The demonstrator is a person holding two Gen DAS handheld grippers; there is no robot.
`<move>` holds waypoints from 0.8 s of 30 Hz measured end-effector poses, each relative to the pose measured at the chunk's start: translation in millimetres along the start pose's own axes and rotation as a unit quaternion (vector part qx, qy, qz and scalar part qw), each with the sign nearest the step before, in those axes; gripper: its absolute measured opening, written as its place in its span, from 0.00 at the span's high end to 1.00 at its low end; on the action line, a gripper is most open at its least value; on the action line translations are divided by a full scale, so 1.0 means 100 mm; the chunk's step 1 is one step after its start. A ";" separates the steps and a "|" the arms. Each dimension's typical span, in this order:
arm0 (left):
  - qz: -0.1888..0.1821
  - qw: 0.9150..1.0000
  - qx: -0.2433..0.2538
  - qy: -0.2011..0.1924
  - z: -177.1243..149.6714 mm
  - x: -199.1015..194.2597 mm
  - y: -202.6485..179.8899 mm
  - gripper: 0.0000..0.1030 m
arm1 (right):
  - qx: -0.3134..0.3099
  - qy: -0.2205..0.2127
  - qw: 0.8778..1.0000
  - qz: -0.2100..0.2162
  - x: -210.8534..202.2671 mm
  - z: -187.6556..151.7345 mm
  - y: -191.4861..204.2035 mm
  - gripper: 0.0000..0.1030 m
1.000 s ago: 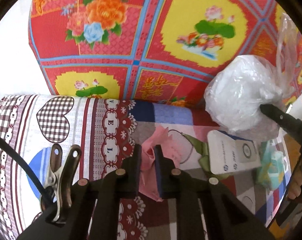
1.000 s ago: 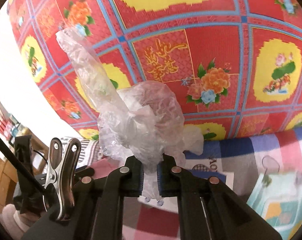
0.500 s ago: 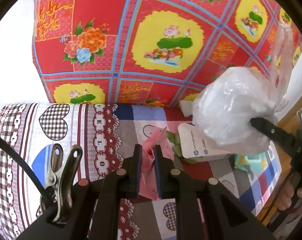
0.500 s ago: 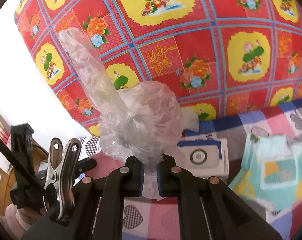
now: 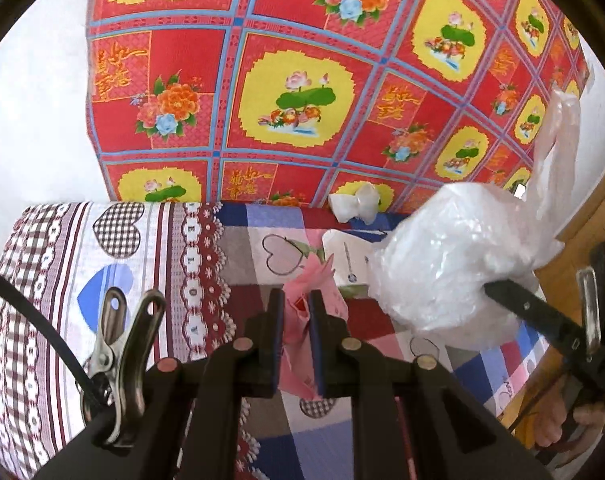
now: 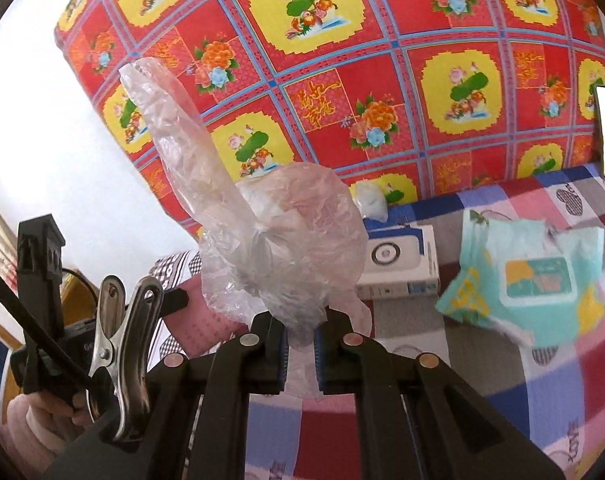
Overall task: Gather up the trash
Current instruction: 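Lift the plastic bag with the right gripper while the left gripper holds the pink cloth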
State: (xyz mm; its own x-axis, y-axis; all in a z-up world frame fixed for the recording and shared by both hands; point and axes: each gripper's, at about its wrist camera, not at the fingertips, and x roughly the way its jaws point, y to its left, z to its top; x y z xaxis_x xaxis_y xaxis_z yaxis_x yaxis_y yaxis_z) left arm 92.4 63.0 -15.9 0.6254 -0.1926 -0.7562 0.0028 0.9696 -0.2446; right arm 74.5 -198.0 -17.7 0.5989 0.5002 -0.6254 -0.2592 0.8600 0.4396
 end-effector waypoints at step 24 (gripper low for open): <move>0.045 0.998 -0.005 -0.041 -0.41 -0.78 -0.10 0.88 | -0.007 0.013 0.999 0.035 -0.31 -0.43 0.19 0.89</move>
State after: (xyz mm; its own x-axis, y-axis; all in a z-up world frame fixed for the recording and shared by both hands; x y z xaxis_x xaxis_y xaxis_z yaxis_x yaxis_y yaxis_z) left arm 12.1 62.2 20.5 0.6847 -0.0916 -0.7230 -0.0635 0.9808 -0.1844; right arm 18.5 -192.7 -17.0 0.5593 0.5614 -0.6099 -0.3106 0.8241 0.4737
